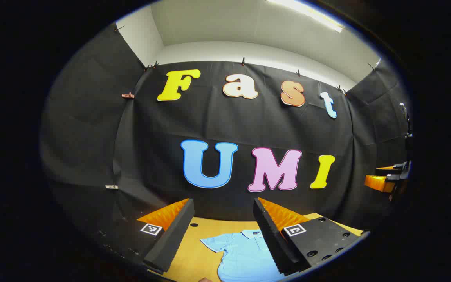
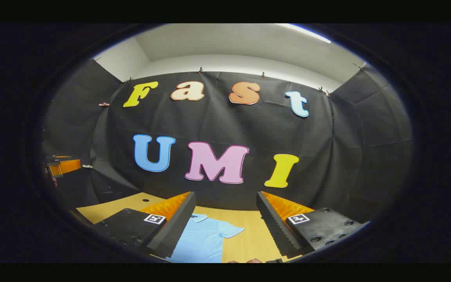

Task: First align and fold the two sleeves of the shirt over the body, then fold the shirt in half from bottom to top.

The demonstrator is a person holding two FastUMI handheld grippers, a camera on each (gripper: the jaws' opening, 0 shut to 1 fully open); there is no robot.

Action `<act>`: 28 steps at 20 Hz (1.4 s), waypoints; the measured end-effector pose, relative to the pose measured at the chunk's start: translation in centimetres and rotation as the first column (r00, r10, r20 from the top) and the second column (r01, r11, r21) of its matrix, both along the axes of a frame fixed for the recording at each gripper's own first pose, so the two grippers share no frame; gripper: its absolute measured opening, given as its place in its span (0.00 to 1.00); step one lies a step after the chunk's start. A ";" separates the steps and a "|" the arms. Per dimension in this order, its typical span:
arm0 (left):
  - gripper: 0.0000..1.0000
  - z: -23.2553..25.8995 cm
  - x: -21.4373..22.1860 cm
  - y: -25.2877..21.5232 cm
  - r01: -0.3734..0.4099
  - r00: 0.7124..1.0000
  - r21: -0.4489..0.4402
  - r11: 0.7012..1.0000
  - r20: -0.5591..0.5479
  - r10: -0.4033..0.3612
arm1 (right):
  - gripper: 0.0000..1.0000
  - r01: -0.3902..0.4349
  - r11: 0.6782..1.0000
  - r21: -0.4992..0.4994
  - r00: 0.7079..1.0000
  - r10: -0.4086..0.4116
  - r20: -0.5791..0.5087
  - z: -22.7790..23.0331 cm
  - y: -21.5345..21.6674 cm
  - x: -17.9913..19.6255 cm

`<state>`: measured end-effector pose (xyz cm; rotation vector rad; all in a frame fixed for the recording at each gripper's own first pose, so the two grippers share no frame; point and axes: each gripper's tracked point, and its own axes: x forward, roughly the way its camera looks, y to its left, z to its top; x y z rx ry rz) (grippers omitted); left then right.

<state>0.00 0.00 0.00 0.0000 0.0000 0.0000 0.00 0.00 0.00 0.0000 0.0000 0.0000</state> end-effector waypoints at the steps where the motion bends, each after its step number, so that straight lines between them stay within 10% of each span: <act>1: 0.96 0.0 0.2 0.0 -0.001 1.000 -0.006 1.000 -0.004 0.001 | 0.94 0.005 1.000 0.004 1.000 -0.005 -0.006 -0.1 -0.3 0.0; 28: 0.97 0.0 2.0 0.0 0.035 0.999 -0.013 0.999 -0.004 -0.035 | 0.97 -0.006 1.000 -0.001 0.999 0.006 -0.051 0.1 -0.1 3.7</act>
